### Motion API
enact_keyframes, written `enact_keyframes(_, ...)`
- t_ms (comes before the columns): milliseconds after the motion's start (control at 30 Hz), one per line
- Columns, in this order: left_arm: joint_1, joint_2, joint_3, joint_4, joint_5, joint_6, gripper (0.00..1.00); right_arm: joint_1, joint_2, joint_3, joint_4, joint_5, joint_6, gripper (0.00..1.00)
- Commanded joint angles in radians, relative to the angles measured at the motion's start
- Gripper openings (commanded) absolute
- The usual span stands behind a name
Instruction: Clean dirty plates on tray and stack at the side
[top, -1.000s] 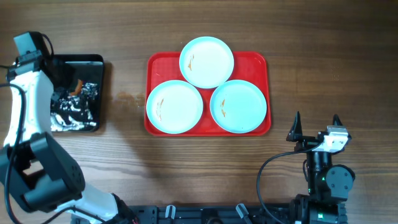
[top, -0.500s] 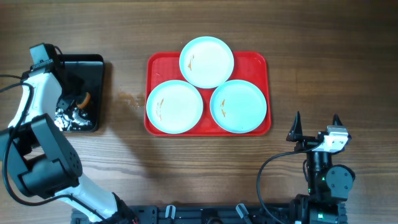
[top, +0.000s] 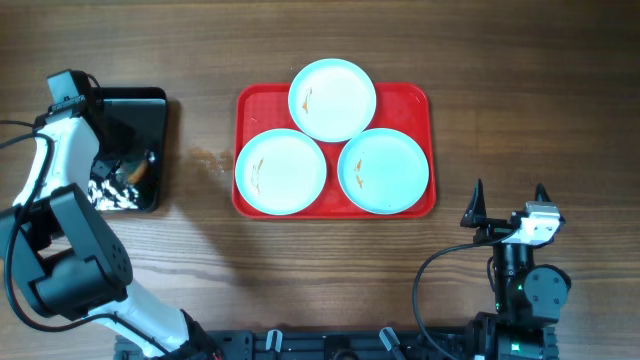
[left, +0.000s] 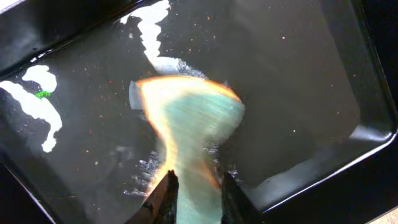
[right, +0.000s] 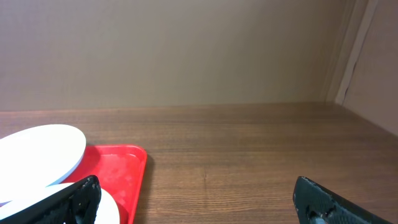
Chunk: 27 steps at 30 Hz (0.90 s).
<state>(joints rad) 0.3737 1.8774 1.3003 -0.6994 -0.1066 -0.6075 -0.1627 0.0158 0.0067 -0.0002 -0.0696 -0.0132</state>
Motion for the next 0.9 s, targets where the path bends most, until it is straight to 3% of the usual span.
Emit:
enact_keyframes(0, 0.002, -0.03, -0.008, 0.0, -0.011, 0.001, 0.19, -0.005, 0.001, -0.002, 0.002, 0.011, 0.002, 1.0)
enact_keyframes(167, 0.002, -0.03, -0.01, 0.0, -0.011, 0.001, 0.28, -0.005, 0.001, -0.002, 0.002, 0.011, 0.002, 1.0)
enact_keyframes(200, 0.002, -0.03, -0.015, 0.002, -0.016, 0.001, 0.38, -0.005, 0.001, -0.002, 0.002, 0.011, 0.002, 1.0)
enact_keyframes(233, 0.003, -0.03, -0.019, 0.005, -0.021, 0.001, 0.53, -0.005, 0.001, -0.002, 0.002, 0.011, 0.002, 1.0)
enact_keyframes(267, 0.003, -0.03, -0.024, 0.008, -0.032, 0.001, 0.75, -0.005, 0.001, -0.002, 0.002, 0.011, 0.002, 1.0)
enact_keyframes(300, 0.003, -0.029, -0.026, 0.008, -0.046, 0.001, 0.85, -0.005, 0.001, -0.002, 0.002, 0.011, 0.002, 1.0)
enact_keyframes(467, 0.005, -0.029, -0.026, 0.007, -0.104, 0.001, 0.88, -0.005, 0.001, -0.002, 0.002, 0.011, 0.002, 1.0)
enact_keyframes(600, 0.004, -0.01, -0.027, 0.01, -0.084, 0.001, 0.75, -0.005, 0.001, -0.002, 0.002, 0.011, 0.002, 1.0)
enact_keyframes(867, 0.005, 0.08, -0.027, 0.029, -0.06, 0.001, 0.72, -0.005, 0.001, -0.002, 0.002, 0.011, 0.002, 1.0)
